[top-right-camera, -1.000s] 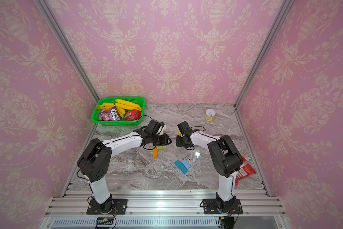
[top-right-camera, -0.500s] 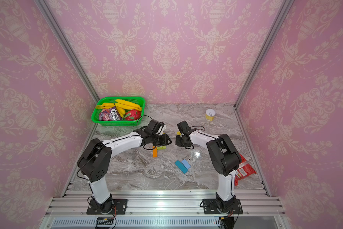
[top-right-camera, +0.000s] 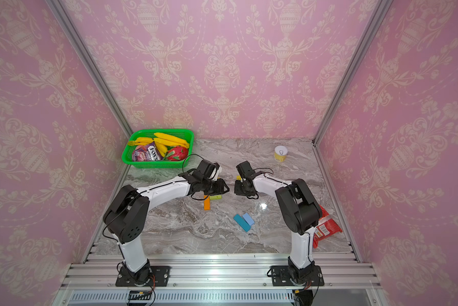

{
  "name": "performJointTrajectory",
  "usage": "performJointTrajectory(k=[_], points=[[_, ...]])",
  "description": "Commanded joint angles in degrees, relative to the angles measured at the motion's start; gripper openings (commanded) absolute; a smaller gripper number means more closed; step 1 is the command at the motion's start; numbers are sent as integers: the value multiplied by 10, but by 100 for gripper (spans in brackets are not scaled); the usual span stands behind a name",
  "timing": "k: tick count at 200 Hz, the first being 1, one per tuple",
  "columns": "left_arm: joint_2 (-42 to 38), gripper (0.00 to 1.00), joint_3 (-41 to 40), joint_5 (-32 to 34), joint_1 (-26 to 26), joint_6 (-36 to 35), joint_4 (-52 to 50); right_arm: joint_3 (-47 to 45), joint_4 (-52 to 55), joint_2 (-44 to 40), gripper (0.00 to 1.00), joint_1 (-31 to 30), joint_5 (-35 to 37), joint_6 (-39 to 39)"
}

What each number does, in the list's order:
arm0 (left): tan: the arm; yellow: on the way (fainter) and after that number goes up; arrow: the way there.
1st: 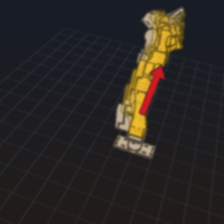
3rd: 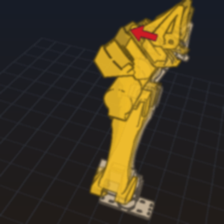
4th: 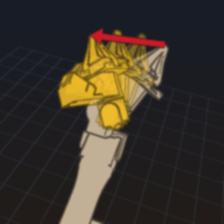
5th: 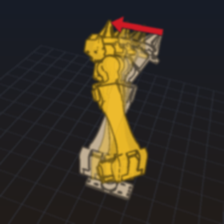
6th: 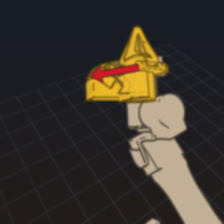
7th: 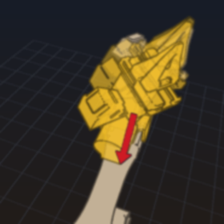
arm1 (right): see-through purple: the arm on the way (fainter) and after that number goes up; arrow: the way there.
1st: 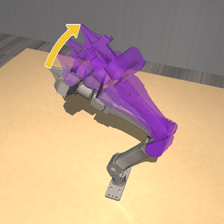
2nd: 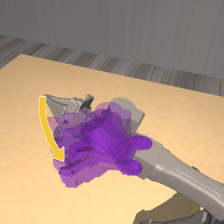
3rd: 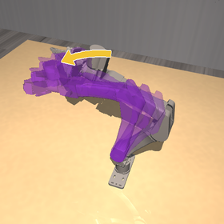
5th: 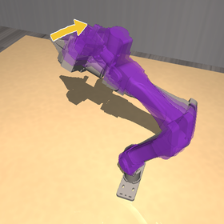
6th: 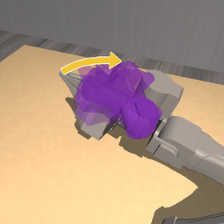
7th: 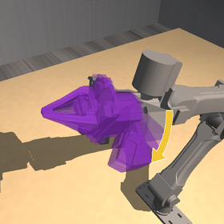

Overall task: Assemble the letter p with building blocks
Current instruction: Assemble the building block at the center of the board.

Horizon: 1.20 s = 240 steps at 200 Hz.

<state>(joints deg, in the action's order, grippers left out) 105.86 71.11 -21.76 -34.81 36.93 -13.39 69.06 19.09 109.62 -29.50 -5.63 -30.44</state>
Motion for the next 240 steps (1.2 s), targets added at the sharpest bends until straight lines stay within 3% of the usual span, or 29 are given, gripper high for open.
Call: performJointTrajectory(k=[1,175,217,240], points=[[-2,38,7,7,-1,-15,-18,13,16,12,32,4,5,6],[-4,38,7,7,-1,-16,-20,20,21,16,32,5,2,7],[-12,38,5,8,-1,-17,-23,-8,16,-31,33,3,-1,8],[-15,38,4,8,-1,-14,-20,-24,21,-80,41,2,4,22]])
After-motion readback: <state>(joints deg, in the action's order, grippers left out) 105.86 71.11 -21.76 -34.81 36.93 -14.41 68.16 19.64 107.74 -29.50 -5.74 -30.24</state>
